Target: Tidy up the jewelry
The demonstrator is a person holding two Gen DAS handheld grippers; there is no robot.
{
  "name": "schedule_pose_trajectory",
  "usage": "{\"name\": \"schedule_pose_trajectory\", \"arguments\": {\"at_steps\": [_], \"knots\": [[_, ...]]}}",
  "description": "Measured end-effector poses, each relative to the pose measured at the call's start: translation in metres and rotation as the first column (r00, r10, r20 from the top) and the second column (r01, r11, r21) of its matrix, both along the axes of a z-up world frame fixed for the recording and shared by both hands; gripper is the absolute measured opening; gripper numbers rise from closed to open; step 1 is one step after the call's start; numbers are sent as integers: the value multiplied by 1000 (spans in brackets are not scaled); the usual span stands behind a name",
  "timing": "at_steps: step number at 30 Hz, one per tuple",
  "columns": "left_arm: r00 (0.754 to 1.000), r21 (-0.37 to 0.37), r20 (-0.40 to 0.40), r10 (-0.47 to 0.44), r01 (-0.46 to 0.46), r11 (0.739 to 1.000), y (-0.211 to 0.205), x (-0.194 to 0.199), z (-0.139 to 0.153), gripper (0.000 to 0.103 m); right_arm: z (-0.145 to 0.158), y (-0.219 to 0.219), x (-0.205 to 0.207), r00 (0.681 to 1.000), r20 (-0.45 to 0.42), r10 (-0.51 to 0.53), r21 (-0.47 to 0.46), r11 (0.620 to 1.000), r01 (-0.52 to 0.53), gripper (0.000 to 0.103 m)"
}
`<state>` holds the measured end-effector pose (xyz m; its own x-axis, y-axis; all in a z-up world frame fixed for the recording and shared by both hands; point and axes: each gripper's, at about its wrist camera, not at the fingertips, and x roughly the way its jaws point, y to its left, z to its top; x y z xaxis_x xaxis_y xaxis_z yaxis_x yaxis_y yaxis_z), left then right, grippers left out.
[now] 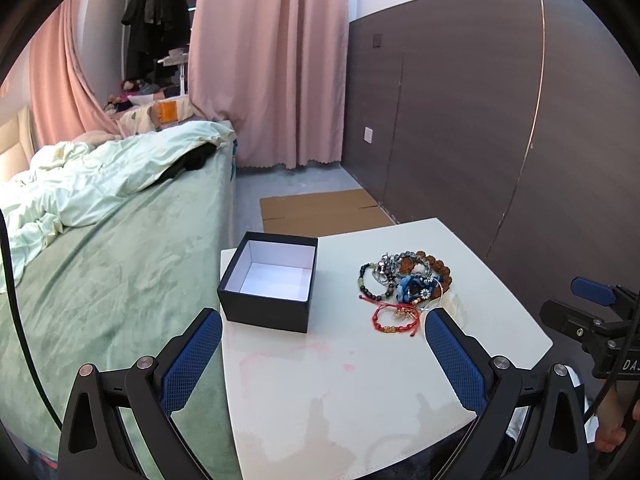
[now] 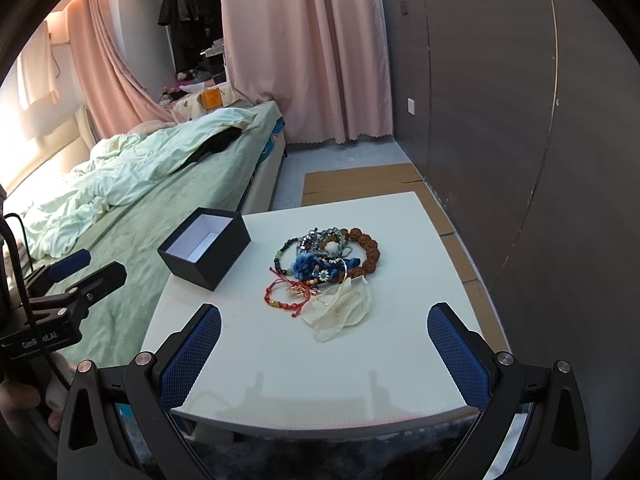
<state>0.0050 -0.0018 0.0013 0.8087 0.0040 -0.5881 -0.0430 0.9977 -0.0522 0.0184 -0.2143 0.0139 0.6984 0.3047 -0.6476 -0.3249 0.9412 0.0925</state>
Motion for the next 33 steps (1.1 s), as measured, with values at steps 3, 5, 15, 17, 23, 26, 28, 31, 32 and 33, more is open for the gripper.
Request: {"name": "schedule_pose_trajectory", "arguments": {"at_steps": [3,5,15,17,23,26,28,31,32,33], "knots": [[1000,0,1,0,0,1000,-2,-1,0,101,0,-1,-1,1000,0,-2,3,1000,2,103],[1000,0,0,1,-1,1000,-2,0,0,101,-1,-1,-1,1000,3,-5,2,1000,5,103],[1000,-7,4,1,-1,1000,-6,-6,2,101,2,-3,-6,1000,5,-7,10,1000,7,103],[1000,-4,5,1,-1,1000,-5,-7,3,101,2,-3,-7,1000,9,-9,4,1000,9,103],[1000,1,9,-4,4,1000,-7,-8,6,102,5,-5,-8,1000,16,-13,0,1000,13,103],[1000,-9,8,-5,5,1000,-6,-7,6,102,5,-6,-7,1000,18,-16,1,1000,16,103],[1000,-6,8,-6,6,1000,-5,-8,6,102,5,-6,-7,1000,17,-14,4,1000,14,103],[1000,-18,9,-4,4,1000,-3,-7,6,101,5,-7,-4,1000,14,-13,12,1000,13,103],[1000,-28,7,-4,4,1000,-2,-6,7,101,5,-7,-4,1000,14,-12,12,1000,12,103],[1000,-33,7,-4,5,999,-1,-6,7,101,6,-6,-4,1000,17,-9,10,1000,8,103]]}}
